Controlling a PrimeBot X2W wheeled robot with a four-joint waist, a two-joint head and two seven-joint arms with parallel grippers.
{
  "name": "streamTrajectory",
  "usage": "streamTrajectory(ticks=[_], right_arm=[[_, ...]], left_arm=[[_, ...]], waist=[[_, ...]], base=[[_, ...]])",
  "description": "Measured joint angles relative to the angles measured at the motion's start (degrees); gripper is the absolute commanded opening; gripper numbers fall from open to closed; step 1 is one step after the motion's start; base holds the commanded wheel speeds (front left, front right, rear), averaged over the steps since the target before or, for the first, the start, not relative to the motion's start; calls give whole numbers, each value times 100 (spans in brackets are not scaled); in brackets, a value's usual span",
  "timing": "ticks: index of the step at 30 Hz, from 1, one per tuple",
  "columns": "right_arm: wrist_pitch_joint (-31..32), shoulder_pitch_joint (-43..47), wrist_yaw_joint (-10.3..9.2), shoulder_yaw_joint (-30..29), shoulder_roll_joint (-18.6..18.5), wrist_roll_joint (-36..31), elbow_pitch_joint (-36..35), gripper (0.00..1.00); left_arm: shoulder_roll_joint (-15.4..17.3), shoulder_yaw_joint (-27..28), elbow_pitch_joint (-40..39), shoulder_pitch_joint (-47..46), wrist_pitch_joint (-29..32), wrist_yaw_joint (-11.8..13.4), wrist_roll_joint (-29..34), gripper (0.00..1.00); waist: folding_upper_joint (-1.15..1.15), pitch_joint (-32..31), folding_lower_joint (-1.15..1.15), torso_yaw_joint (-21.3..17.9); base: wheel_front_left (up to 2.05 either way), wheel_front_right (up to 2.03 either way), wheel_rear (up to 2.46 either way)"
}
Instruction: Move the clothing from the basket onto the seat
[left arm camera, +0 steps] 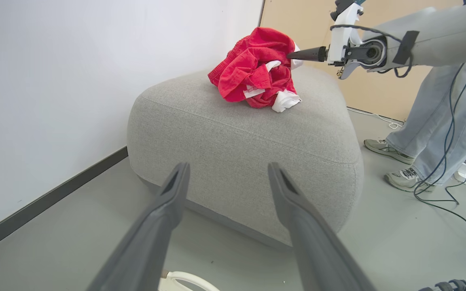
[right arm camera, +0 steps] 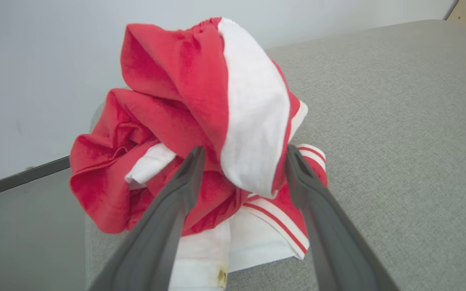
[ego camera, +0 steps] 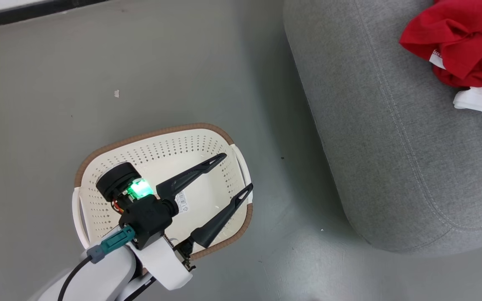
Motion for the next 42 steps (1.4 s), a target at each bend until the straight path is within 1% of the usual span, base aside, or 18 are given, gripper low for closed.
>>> streamTrajectory(ticks=[3,6,8,9,11,19,24,29,34,42], right_arm=[[-1,32,0,-35,-42,7,-66,100],[-2,127,0,-33,-160,65,-134,100],[-2,150,0,-16,-276,126,-141,100],[-4,150,0,-13,-410,224,-162,100],[-5,151,0,-13,-514,288,-192,100],[-7,252,0,94,-699,319,-725,100],[-9,373,0,165,-677,180,-1120,100],[-25,489,0,220,-530,-35,-1551,100],[-48,600,0,389,-492,-123,-1842,100],[-48,727,0,564,-432,-155,-2202,100]], left_arm=[[-5,8,33,3,-8,0,-1,100],[-20,7,59,7,-45,0,-11,100],[-26,3,80,8,-51,0,-12,100],[-45,-2,99,9,-51,0,-41,100],[-63,-3,136,10,-52,0,-53,100],[-212,21,233,33,-93,0,-101,100],[-237,105,318,153,-93,2,-126,100],[-280,263,421,213,-96,35,-146,100],[-380,396,514,296,-101,163,-152,100],[-415,681,633,506,-103,342,-218,100]], waist=[[0,-71,0,-15],[0,-147,0,-31],[0,-200,0,-41],[0,-253,0,-50],[0,-309,0,-59],[0,-567,0,-81],[0,-750,0,-70],[0,-956,0,-44],[0,-1157,0,12],[0,-1425,0,195]], base=[[0,0,0],[0,0,0],[0,0,0],[0,0,0],[0,0,0],[0,0,0],[0,0,0],[0,0,0],[0,0,0],[0,0,0]])
